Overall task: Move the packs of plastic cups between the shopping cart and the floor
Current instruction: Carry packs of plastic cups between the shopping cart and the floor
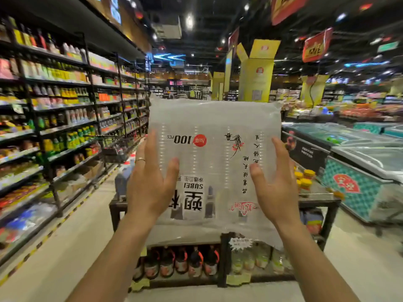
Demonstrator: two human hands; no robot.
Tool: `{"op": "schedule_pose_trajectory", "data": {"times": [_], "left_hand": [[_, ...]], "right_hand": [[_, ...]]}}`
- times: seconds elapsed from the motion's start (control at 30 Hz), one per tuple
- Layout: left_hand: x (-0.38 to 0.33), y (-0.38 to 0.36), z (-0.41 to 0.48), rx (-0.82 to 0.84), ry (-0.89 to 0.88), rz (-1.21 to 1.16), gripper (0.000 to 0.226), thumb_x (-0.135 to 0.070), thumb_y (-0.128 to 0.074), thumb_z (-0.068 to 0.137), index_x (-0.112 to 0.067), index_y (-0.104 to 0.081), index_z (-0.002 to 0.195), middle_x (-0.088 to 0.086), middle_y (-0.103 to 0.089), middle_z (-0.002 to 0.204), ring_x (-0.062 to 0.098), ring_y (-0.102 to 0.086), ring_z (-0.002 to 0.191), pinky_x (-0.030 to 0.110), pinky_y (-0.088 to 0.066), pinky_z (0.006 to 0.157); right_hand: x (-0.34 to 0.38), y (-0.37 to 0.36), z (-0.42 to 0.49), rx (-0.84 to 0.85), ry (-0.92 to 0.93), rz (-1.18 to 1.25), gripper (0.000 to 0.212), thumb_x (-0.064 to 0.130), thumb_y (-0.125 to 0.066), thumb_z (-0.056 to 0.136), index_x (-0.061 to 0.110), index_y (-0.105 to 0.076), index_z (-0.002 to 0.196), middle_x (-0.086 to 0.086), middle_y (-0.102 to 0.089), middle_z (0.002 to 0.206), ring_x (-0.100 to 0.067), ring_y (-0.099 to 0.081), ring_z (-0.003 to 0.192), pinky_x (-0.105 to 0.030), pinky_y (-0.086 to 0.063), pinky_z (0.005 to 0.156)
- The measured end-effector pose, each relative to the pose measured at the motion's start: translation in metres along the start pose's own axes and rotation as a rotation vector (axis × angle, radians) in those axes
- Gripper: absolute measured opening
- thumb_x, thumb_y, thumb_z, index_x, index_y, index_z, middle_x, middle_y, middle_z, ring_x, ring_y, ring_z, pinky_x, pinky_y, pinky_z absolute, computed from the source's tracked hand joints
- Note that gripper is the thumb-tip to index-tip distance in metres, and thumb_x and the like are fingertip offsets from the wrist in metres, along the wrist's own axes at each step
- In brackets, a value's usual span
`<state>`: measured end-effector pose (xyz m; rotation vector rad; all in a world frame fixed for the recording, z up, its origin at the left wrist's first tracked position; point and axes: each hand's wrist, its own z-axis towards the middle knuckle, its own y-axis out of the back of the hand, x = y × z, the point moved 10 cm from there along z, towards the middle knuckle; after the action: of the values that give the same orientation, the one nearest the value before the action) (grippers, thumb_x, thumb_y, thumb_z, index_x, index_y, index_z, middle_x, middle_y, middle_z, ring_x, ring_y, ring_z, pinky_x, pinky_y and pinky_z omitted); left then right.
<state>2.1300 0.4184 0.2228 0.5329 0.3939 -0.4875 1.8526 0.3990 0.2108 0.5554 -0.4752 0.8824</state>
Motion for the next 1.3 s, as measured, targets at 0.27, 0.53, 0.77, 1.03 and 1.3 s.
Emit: {"op": "schedule_pose_trajectory", "data": {"times": [0.27,0.53,0.77,1.03,1.3], "left_hand": [[-0.174,-0.179,-0.007,0.094,-0.114,-0.241,0.075,-0.053,-0.037,0.089,-0.021,-0.018,0.154,0.012,-0.033,0.155,0.024,-0.033,0.136,0.042,-0.036,0.104],[-0.335,-0.298,-0.035,0.163,-0.217,-0.393,0.072,-0.053,-0.038,0.093,-0.029,-0.012,0.155,0.006,-0.033,0.155,0.025,-0.043,0.129,0.04,-0.044,0.086],[-0.425,-0.372,-0.058,0.248,-0.247,-0.47,0.07,-0.053,-0.038,0.094,-0.037,-0.006,0.153,0.007,-0.035,0.153,0.029,-0.049,0.124,0.039,-0.042,0.081],[-0.505,-0.468,-0.076,0.339,-0.293,-0.614,0.07,-0.052,-0.039,0.095,-0.035,-0.008,0.155,0.004,-0.027,0.158,0.025,-0.04,0.131,0.037,-0.041,0.084],[-0.572,-0.588,-0.061,0.415,-0.28,-0.733,0.07,-0.05,-0.044,0.097,-0.034,-0.009,0.155,0.005,-0.027,0.157,0.029,-0.043,0.131,0.04,-0.042,0.089]], "right_hand": [[-0.128,0.196,0.043,-0.181,-0.09,-0.192,0.064,0.035,-0.058,0.095,0.043,-0.023,0.149,0.008,-0.03,0.155,-0.011,-0.031,0.138,-0.029,-0.026,0.102],[-0.212,0.363,0.063,-0.322,-0.16,-0.299,0.063,0.049,-0.049,0.085,0.058,-0.019,0.14,0.01,-0.032,0.153,-0.018,-0.037,0.137,-0.05,-0.039,0.106],[-0.257,0.457,0.062,-0.406,-0.21,-0.409,0.064,0.049,-0.047,0.085,0.055,-0.019,0.142,0.009,-0.034,0.151,-0.015,-0.038,0.134,-0.042,-0.038,0.104],[-0.308,0.537,0.063,-0.499,-0.265,-0.51,0.063,0.034,-0.057,0.095,0.046,-0.024,0.147,0.017,-0.033,0.147,0.004,-0.033,0.122,-0.03,-0.032,0.1],[-0.384,0.587,0.11,-0.541,-0.297,-0.649,0.064,0.034,-0.057,0.095,0.044,-0.023,0.148,0.021,-0.031,0.141,0.009,-0.027,0.117,-0.027,-0.027,0.097]]}}
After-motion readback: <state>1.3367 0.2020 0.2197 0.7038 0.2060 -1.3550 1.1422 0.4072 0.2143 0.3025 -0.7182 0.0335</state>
